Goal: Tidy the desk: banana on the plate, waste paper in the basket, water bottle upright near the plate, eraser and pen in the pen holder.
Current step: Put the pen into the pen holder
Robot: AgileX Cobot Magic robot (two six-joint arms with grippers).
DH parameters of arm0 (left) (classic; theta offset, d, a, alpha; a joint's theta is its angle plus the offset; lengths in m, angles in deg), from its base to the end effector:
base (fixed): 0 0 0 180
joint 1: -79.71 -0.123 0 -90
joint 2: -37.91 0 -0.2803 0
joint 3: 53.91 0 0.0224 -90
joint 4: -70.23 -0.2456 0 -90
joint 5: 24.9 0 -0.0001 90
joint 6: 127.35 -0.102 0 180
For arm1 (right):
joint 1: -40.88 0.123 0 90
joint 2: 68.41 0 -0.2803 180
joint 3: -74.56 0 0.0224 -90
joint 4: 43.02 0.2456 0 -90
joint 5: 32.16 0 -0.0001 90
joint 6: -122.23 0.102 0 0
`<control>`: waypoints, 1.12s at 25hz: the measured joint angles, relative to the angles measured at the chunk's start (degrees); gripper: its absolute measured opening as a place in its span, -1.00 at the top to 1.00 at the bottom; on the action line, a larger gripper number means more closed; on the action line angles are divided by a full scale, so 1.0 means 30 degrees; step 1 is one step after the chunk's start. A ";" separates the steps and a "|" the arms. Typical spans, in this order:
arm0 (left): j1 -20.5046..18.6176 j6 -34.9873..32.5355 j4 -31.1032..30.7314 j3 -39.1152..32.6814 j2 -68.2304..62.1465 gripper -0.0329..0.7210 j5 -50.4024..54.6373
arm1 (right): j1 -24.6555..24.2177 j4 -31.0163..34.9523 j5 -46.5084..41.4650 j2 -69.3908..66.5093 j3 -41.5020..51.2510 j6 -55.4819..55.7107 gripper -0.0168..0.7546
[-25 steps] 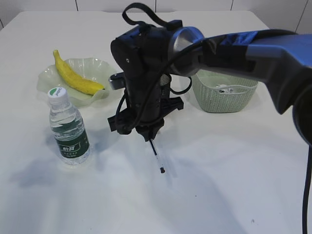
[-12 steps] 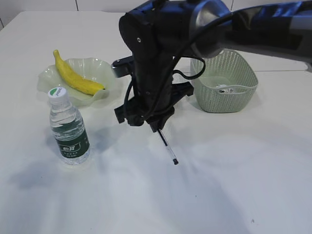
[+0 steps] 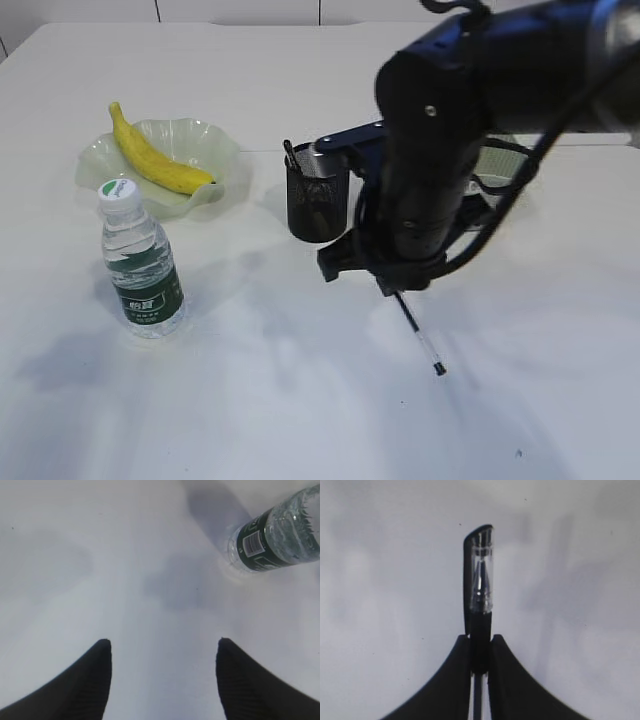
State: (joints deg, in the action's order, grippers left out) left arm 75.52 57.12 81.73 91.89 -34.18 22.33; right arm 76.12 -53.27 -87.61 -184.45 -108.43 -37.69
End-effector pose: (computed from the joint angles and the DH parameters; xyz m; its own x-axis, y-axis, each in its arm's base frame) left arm 0.2022 -0.0002 0.2524 -0.8664 -0.2754 -0.4166 -0.1955 0.9547 -0.2245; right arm 0.3178 0.2062 0.2006 -0.9088 -0.3444 -0.2356 -0.3329 0.9388 -0.0882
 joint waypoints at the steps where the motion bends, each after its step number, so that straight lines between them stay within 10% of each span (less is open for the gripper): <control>1: 0.0000 0.0000 0.0000 0.0000 0.0000 -0.32 0.0000 | -0.0255 0.0000 0.0435 0.0585 0.0818 0.0000 0.83; 28: 0.0000 0.0000 0.0000 0.0000 0.0000 -0.32 0.0888 | -0.2947 -0.0119 1.9085 0.3800 0.4354 -0.0294 0.84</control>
State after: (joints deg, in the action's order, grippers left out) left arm 75.52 57.12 81.73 91.89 -34.18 24.99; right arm 67.28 -53.62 -30.35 -173.05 -95.37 -38.57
